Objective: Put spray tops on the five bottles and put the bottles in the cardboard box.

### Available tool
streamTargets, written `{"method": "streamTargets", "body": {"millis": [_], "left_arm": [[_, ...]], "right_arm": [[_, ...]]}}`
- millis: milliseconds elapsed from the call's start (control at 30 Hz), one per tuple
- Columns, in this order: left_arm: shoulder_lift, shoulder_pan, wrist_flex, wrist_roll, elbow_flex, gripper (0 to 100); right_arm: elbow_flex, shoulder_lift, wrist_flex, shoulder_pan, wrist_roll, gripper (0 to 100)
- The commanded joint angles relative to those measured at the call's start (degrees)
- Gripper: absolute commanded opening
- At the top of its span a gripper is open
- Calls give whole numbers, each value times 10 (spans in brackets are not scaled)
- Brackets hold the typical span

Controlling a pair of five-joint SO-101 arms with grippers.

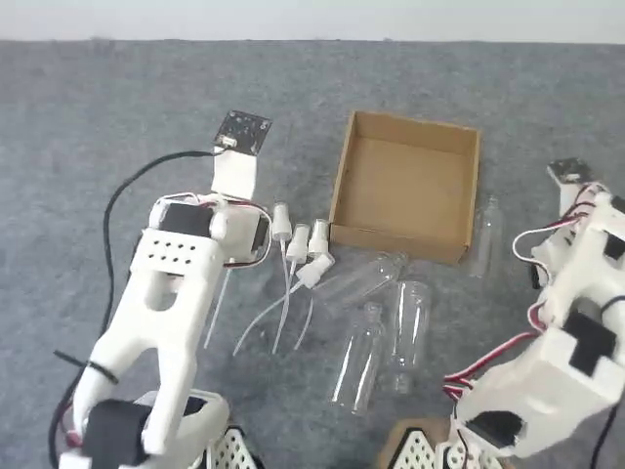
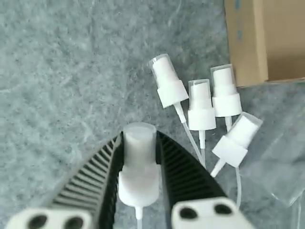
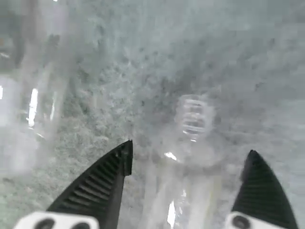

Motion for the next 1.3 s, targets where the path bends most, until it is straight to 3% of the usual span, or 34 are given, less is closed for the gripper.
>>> {"method": "streamTargets", "body": {"millis": [0, 167, 333, 567, 733, 867, 1033, 1267], "left_arm": [[-30, -2, -14, -4, 2, 12], [-28, -1, -22, -4, 6, 12], [-33, -1, -22, 0, 6, 12], [-77, -2, -12, 2, -15, 11], [-210, -2, 29, 2, -41, 11], [-309, -2, 74, 1, -100, 11], [-343, -2, 116, 3, -216, 11], [-346, -1, 66, 108, -302, 11]], "right_arm": [[-47, 11, -10, 2, -12, 227], [-55, 21, -8, 9, -13, 168], [-91, -23, 29, 10, -12, 10], [-136, -173, 112, -53, -62, 6], [-73, -337, 111, -181, -138, 6], [4, -471, 91, -332, -195, 6], [97, -561, 36, -521, -264, 6], [232, -567, -141, -705, -280, 6]]}}
